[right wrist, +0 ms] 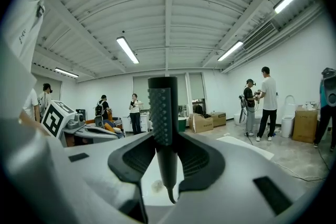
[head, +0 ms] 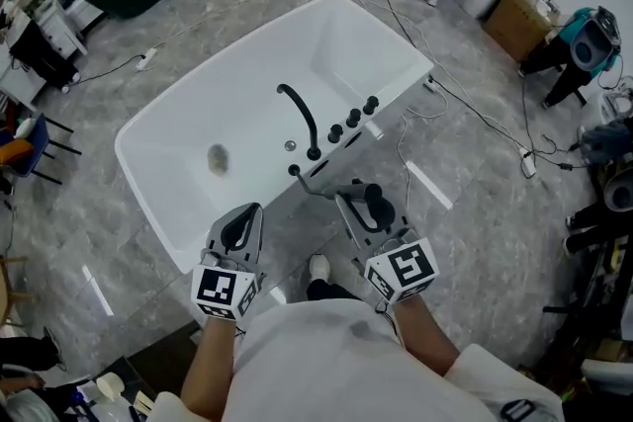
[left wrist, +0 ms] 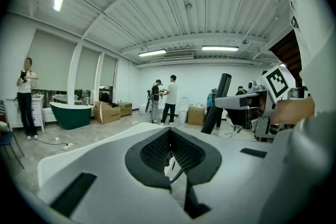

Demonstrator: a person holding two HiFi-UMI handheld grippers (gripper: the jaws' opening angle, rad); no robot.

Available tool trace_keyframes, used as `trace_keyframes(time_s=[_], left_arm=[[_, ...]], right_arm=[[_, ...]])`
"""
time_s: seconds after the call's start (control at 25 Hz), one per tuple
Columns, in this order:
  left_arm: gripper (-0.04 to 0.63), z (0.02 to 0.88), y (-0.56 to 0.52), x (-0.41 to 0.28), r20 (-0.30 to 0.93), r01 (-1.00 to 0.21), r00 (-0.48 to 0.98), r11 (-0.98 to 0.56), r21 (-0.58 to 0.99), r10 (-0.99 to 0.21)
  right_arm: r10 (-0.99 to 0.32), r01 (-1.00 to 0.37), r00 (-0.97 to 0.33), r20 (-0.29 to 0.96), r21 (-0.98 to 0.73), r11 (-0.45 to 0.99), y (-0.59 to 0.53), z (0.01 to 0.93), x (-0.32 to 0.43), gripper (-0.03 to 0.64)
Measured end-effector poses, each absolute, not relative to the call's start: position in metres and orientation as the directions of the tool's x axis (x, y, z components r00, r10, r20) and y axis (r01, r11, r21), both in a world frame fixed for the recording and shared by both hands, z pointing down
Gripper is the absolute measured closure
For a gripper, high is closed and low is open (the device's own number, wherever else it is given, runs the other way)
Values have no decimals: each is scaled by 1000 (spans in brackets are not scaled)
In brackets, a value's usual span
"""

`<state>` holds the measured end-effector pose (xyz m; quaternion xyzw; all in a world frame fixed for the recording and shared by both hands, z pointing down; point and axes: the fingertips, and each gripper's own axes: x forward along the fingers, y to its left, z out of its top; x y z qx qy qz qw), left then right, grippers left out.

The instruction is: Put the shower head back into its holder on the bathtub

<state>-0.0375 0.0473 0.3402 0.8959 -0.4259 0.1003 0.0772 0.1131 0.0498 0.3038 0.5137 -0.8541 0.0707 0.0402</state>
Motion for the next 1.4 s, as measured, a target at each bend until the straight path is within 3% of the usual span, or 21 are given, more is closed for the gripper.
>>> trace_keyframes(time_s=[0.68,1.4], left_arm=[[586,352,-1,-23,264,-831,548,-553,62,-794],[586,366,-57,-59,291,-819,566,-567,89,-772]], right_arm=[[-798,-816,-578,169,-91,571,-17,321,118,476],[-805,-839,-542,243,-93,537,-64,334,91,474]])
